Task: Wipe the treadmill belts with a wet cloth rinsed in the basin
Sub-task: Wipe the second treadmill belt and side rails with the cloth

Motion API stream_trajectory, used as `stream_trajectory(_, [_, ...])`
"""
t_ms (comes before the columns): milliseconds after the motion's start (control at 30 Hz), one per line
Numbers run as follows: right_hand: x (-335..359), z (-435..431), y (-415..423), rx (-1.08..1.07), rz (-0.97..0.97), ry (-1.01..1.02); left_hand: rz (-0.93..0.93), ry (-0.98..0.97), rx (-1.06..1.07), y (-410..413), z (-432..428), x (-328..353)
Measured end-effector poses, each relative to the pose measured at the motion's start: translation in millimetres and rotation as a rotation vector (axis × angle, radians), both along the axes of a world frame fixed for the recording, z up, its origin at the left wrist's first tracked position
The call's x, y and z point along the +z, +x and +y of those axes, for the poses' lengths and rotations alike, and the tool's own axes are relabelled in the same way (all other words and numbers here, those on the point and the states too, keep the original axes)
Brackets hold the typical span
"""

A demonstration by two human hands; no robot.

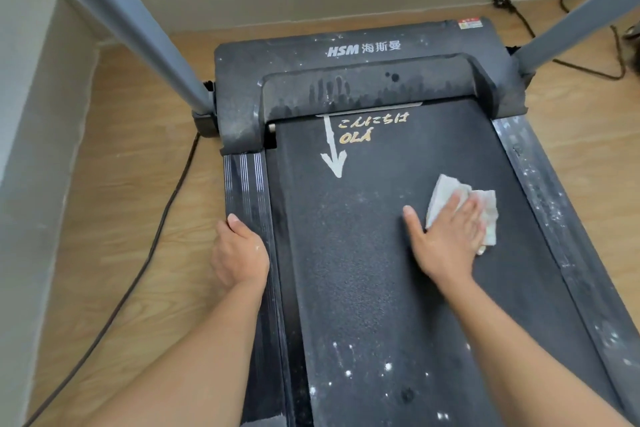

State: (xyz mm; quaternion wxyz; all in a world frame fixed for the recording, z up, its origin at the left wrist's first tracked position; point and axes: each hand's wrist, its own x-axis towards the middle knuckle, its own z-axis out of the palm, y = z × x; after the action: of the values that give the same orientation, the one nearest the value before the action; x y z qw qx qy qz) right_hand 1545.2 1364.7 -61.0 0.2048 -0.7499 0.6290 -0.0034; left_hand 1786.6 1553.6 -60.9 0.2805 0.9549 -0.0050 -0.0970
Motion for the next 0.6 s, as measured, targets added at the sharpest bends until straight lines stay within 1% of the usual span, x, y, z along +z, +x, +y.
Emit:
stream_trajectory(133, [-6.5, 99.4, 83.2, 0.490, 0.010, -0.049, -0.006, 0.014, -0.009, 2.1, 1.0, -2.7])
stream_trajectory(200, [-9.7, 136.7, 105.6, 0.724, 0.006, -0.075, 0.019, 0.031, -0.009, 2.5, 3.8, -2.5])
stream_trajectory(267, [-11.2, 142.4, 99.3, 0.947, 0.008, -0.106, 0.032, 0.021, -0.009, 3.6, 3.7, -3.0])
stream_trajectory(333, [-10.1, 111.8, 68.1, 1.126, -0.001, -0.148, 0.037, 0.020, 0.001, 5.0, 3.1, -3.2])
stream_trajectory(367, [-9.3, 90.0, 47.7, 1.137, 0.003, -0.167, 0.043, 0.027, 0.002, 5.1, 3.1, -3.3])
stream_trajectory(400, [-9.1, 64.0, 25.3, 1.070, 0.024, -0.172, 0.045, 0.036, -0.001, 4.1, 2.8, -3.2])
stream_trajectory(533, [-2.9, -36.4, -61.3, 0.472, 0.152, -0.086, 0.019, 0.050, -0.002, 2.4, 2.4, -4.3])
stream_trajectory(600, [5.2, -59.3, -93.1, 0.257, 0.139, -0.041, 0.010, 0.054, 0.000, 2.7, 1.5, -5.6])
